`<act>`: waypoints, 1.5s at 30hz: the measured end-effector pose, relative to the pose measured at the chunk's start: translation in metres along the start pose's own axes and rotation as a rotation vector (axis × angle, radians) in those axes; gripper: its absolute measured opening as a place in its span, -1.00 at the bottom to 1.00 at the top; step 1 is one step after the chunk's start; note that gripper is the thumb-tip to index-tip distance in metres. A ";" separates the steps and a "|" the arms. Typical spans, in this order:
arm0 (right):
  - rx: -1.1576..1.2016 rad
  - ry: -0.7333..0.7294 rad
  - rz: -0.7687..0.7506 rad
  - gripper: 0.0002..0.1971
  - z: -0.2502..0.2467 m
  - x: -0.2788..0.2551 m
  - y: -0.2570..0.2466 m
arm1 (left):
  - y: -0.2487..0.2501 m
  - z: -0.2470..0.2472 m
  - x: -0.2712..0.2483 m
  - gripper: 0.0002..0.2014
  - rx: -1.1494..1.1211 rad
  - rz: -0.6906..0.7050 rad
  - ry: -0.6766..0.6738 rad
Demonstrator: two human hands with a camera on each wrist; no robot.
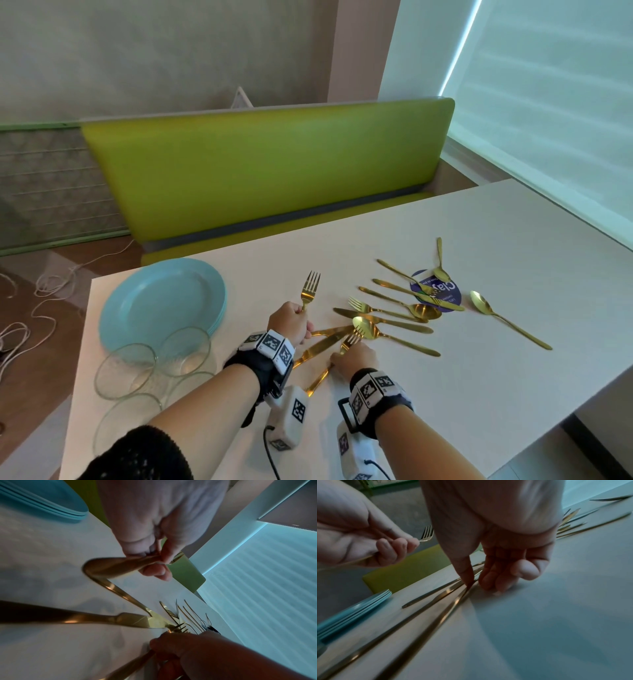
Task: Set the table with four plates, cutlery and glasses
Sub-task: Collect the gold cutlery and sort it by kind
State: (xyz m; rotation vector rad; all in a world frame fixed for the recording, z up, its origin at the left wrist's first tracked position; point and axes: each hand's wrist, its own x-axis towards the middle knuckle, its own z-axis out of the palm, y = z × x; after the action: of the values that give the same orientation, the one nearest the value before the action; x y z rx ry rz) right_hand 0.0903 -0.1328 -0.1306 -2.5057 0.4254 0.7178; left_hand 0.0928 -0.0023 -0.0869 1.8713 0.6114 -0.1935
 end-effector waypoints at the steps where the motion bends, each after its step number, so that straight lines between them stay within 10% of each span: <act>1: 0.022 0.008 0.020 -0.69 0.000 -0.001 -0.001 | -0.002 -0.001 0.001 -0.87 -0.012 -0.004 -0.013; 17: 0.733 -0.088 -0.190 -0.74 -0.044 -0.024 -0.032 | -0.007 -0.011 -0.008 -0.86 -0.248 -0.073 -0.273; 34: 0.506 -0.066 -0.168 -0.82 -0.061 -0.018 -0.006 | 0.011 0.035 -0.023 -0.75 -0.198 -0.021 -0.442; 45: 0.092 0.069 -0.230 -0.78 -0.105 0.041 0.006 | 0.036 0.058 0.018 -0.76 -0.206 -0.064 -0.229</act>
State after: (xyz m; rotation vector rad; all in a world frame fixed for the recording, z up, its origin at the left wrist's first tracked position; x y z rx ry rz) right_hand 0.1642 -0.2009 -0.0783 -2.4457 0.1853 0.5112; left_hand 0.1346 -0.0591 -0.0870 1.6051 0.5134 -0.3680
